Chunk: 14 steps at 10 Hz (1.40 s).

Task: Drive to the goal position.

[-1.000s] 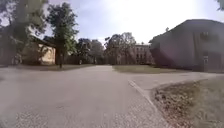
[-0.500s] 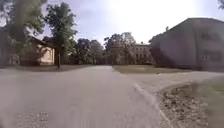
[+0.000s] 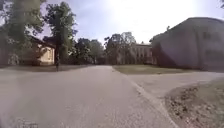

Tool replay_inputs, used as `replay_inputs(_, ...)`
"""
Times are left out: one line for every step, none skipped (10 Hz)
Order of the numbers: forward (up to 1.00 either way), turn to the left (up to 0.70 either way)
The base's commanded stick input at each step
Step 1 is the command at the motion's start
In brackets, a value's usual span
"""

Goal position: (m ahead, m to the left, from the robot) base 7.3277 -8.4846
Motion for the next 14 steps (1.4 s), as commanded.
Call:
replay_inputs(0.62, 0.0)
replay_inputs(0.17, 0.0)
replay_inputs(0.0, 0.0)
replay_inputs(0.0, 0.0)
replay_inputs(0.0, 0.0)
replay_inputs(0.0, 0.0)
replay_inputs(0.0, 0.0)
replay_inputs(0.0, 0.0)
replay_inputs(0.0, 0.0)
replay_inputs(0.0, 0.0)
replay_inputs(0.0, 0.0)
replay_inputs(0.2, -0.1)
replay_inputs(0.7, -0.35)
replay_inputs(0.7, -0.35)
